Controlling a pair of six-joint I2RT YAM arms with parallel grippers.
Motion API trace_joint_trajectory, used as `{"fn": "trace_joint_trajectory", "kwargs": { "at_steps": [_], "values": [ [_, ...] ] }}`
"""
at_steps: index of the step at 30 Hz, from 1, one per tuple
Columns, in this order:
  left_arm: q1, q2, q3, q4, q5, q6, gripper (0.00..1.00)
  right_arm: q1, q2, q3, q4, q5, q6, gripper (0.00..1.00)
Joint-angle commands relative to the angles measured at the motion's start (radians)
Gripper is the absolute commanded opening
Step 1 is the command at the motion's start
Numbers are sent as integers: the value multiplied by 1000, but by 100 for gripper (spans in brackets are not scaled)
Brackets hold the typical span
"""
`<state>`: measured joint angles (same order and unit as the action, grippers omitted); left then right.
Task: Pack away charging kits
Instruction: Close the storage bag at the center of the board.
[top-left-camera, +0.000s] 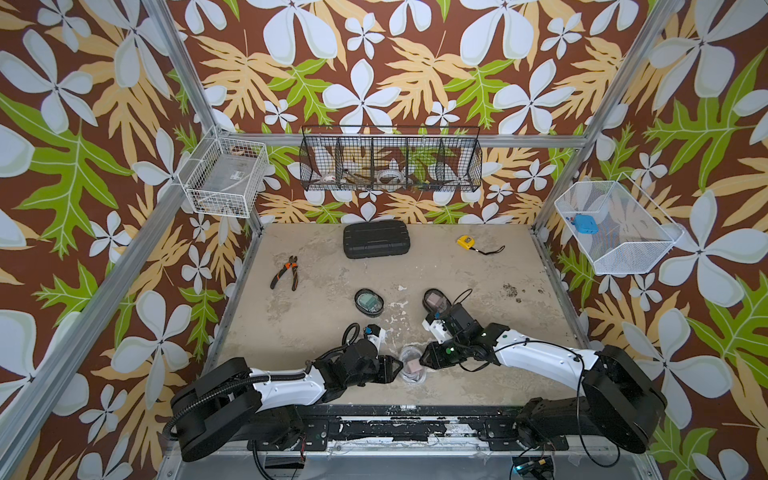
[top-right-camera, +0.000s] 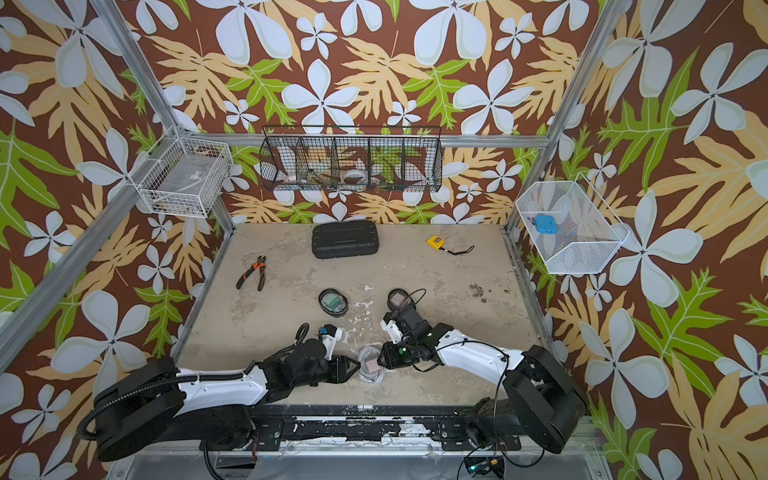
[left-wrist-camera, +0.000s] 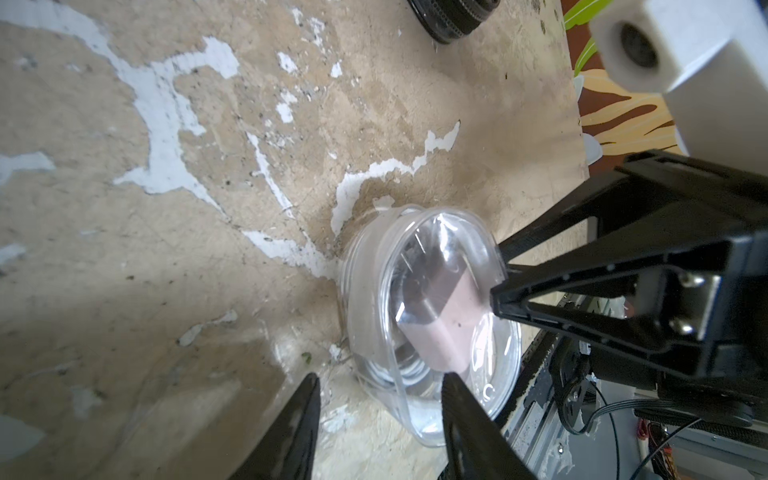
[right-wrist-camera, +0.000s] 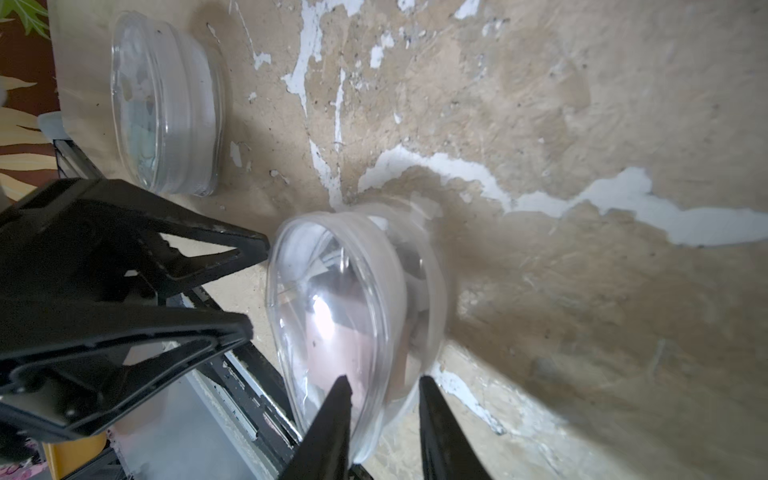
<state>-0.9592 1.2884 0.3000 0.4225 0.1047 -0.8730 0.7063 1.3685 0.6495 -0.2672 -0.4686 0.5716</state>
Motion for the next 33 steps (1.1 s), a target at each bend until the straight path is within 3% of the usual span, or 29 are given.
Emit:
{"fn": "trace_joint_trajectory", "kwargs": {
  "at_steps": [1,4,5,6,7,8,33],
  "values": [
    [3,13,-3,57,31,-22,50,1,-8,-2,34,-18,3,29],
    [8,20,-10,82,47,-33,54,2,3,-3,36,-21,0,20],
    [11,21,-15,94,54,-40,61,2,11,-5,34,-17,-2,5],
    [15,22,-19,102,62,-46,71,2,19,-4,24,-7,-6,0],
    [18,21,-22,107,65,-54,77,2,29,-1,14,-1,-13,0],
    [19,20,-30,114,66,-62,78,2,35,-2,10,4,-21,0],
    [44,274,-26,439,243,-241,74,20,60,16,18,17,-100,0]
  ]
}}
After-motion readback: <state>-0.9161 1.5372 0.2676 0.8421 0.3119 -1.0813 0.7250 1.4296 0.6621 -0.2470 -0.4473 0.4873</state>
